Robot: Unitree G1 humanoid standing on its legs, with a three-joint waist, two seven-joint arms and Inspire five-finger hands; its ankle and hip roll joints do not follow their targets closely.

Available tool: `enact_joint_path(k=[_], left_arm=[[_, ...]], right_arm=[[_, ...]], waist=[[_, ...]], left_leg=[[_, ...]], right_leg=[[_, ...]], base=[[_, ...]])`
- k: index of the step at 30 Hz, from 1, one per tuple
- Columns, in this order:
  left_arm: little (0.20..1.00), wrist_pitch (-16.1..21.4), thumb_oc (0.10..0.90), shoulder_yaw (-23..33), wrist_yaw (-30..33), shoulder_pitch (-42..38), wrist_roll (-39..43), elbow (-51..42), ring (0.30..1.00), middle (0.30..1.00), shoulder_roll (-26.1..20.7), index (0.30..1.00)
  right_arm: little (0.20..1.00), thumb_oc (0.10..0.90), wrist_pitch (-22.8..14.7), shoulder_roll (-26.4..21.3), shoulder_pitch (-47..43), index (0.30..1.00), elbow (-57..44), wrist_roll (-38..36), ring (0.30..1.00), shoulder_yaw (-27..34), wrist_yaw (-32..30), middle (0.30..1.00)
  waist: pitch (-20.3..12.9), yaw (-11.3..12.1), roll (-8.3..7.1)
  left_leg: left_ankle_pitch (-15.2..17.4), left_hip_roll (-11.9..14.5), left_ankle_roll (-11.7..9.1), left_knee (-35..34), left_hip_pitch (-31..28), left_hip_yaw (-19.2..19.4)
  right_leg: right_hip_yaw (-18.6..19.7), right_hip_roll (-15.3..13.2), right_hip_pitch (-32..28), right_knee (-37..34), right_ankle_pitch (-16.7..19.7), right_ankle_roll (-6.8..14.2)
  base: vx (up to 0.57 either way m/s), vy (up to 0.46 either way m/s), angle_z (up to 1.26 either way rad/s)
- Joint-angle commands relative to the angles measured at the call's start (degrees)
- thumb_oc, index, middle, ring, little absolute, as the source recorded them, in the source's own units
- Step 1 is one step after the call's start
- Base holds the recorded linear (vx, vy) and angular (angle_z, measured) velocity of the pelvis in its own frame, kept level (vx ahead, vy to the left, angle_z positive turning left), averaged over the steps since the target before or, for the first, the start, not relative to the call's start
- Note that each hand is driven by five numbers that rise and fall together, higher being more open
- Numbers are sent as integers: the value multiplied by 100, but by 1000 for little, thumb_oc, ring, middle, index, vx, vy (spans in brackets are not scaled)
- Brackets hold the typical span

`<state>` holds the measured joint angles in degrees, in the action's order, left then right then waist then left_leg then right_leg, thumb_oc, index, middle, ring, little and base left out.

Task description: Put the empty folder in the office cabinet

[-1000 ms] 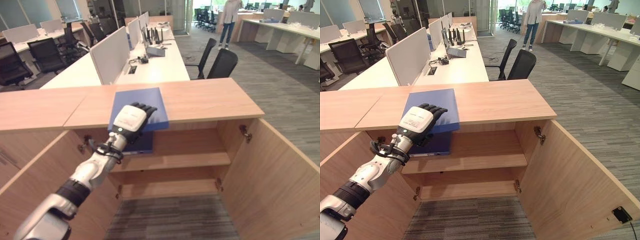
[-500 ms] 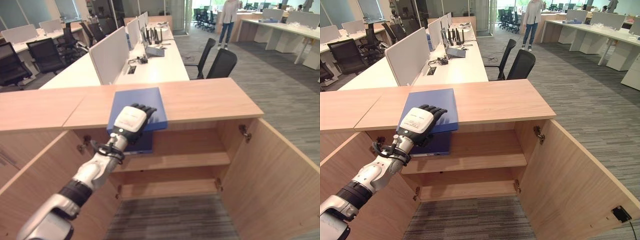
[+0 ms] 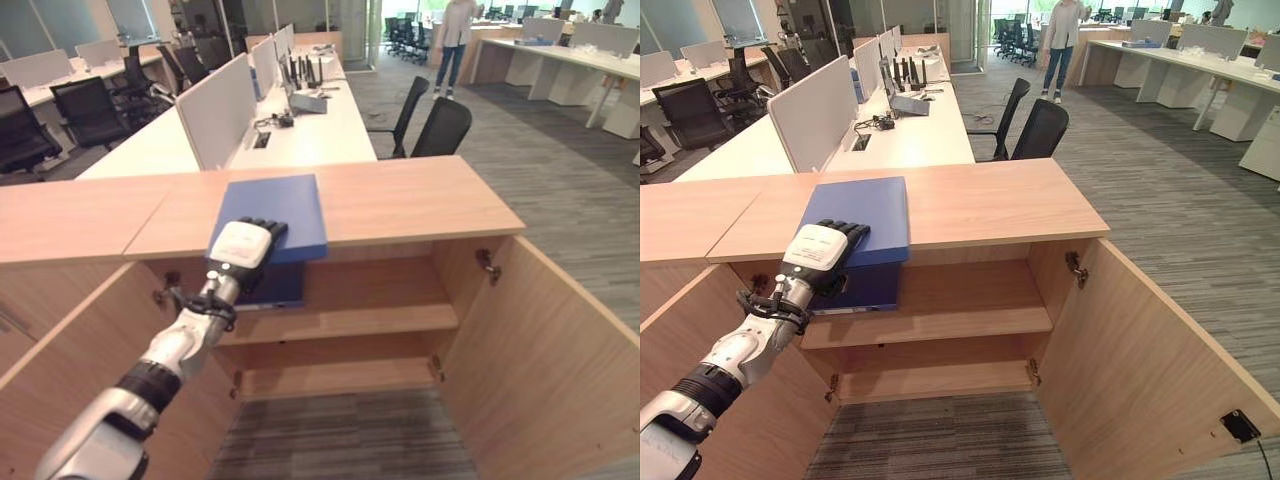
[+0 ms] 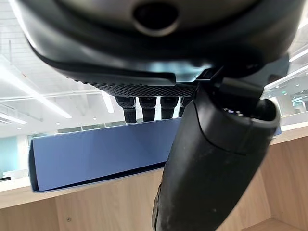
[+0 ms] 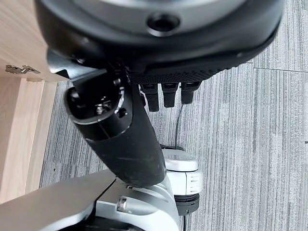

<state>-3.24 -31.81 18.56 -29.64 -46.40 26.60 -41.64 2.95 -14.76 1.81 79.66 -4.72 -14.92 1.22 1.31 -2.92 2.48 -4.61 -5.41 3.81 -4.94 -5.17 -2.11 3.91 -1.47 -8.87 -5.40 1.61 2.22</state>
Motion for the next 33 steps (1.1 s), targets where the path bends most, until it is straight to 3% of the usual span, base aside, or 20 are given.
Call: enact_joint_path(k=[1,4,5,6,7,22,26,27,33], left_arm=[[900,-243,800,265,418,-1444,-199,530,900,900,100,900],[900,-250,800,216,413,-1485,-188,617,900,900,130,900],[848,-254,765,210,410,-1489,-186,634,848,848,137,848],[688,-258,659,199,415,-1492,-186,659,688,688,152,688],[300,-268,400,191,423,-1500,-186,687,300,300,167,300],[300,-252,400,427,526,-1082,43,707,300,300,283,300],[300,-4,400,833,556,-580,364,-123,300,300,380,300],[300,220,400,1118,484,-19,451,-892,300,300,457,300],[300,562,400,1528,345,1098,752,-1797,300,300,712,300]], right_arm=[[900,800,2,-90,-211,900,430,-37,900,-141,-51,900],[900,800,2,-93,-224,900,433,-39,900,-137,-62,900],[900,800,0,-93,-231,900,432,-44,900,-138,-62,900],[900,800,-5,-91,-233,900,430,-53,900,-139,-70,900],[900,800,-7,-92,-235,900,431,-56,900,-142,-78,900],[900,800,-1,-68,-201,900,434,9,900,-125,-115,900],[900,800,3,-32,-174,900,415,33,900,-67,-154,900],[900,800,18,15,-150,900,417,73,900,-11,-159,900],[900,800,18,95,-99,900,363,135,900,93,-204,900]], waist=[[-169,2,-32],[-169,3,-33],[-161,2,-30],[-161,0,-27],[-160,-1,-28],[-176,-17,-35],[-169,25,-64],[-160,68,-86],[-137,146,-148]], left_leg=[[836,-20,-109,-6,-242,-245],[840,-21,-112,-6,-247,-230],[793,-15,-116,-6,-224,-219],[796,-14,-117,-6,-225,-214],[794,-14,-115,-6,-225,-214],[812,-8,-118,-6,-255,-166],[813,-4,-114,-6,-247,-185],[821,-11,-109,-6,-249,-197],[822,-11,-99,-6,-249,-222]], right_leg=[[-283,-123,-211,41,-401,301],[-272,-126,-202,40,-397,305],[-275,-124,-179,40,-354,304],[-277,-124,-179,40,-355,305],[-275,-122,-180,40,-355,303],[-243,-107,-174,40,-351,288],[-247,-109,-164,40,-346,270],[-256,-108,-171,40,-346,253],[-261,-112,-181,40,-332,225]], base=[[31,3,-4],[-19,5,-4],[0,0,0],[0,0,0],[0,0,0],[-8,0,-1],[-8,0,0],[0,0,0],[3,-1,3]])
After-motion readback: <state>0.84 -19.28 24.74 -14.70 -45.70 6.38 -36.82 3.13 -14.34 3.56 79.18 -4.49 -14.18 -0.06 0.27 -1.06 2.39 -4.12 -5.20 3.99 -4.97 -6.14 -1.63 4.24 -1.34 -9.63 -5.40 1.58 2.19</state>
